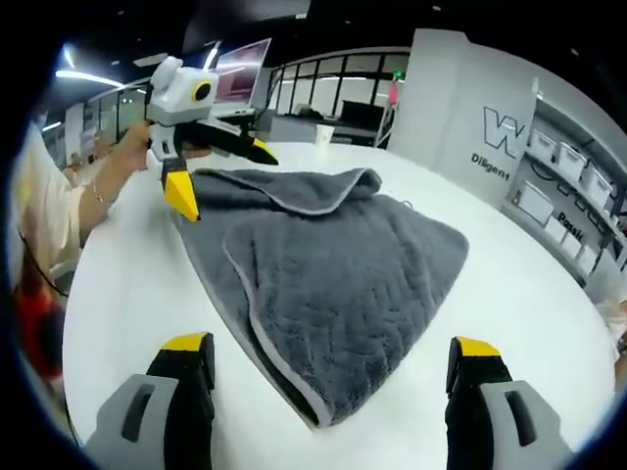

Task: Open the folded towel by lifting each exposed corner and separating the folded layers until the towel lies flat within the target outline without major curled edges

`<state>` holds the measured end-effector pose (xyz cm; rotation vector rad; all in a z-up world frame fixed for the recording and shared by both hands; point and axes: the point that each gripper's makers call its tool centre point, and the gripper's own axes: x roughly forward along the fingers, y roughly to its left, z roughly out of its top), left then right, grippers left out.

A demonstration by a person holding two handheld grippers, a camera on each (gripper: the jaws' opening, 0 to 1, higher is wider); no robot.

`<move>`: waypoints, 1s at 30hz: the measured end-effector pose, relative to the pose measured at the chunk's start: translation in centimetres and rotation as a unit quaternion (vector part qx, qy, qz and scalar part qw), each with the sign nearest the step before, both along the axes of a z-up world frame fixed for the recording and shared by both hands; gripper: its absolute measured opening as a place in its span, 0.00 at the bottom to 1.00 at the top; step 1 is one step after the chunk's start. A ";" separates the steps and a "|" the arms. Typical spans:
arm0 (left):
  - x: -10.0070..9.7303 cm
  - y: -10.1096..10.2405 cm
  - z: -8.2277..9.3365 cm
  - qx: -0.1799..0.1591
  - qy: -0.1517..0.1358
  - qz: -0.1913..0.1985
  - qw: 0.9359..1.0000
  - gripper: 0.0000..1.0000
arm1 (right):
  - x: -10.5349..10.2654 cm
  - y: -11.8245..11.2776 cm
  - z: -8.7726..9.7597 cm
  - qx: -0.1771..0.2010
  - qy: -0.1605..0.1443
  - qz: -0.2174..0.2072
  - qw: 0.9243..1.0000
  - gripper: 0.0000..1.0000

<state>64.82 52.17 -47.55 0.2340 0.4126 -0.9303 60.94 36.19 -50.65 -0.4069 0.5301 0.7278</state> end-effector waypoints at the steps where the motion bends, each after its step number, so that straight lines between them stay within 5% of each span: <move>1: 0.1 0.2 0.0 0.000 0.000 0.003 1.000 0.98 | 0.0 0.1 0.0 0.002 0.000 0.001 1.000 0.99; 30: 1.5 2.3 -0.9 -0.012 0.023 0.033 0.999 0.95 | 0.6 1.9 0.1 0.027 -0.008 -0.002 1.000 0.97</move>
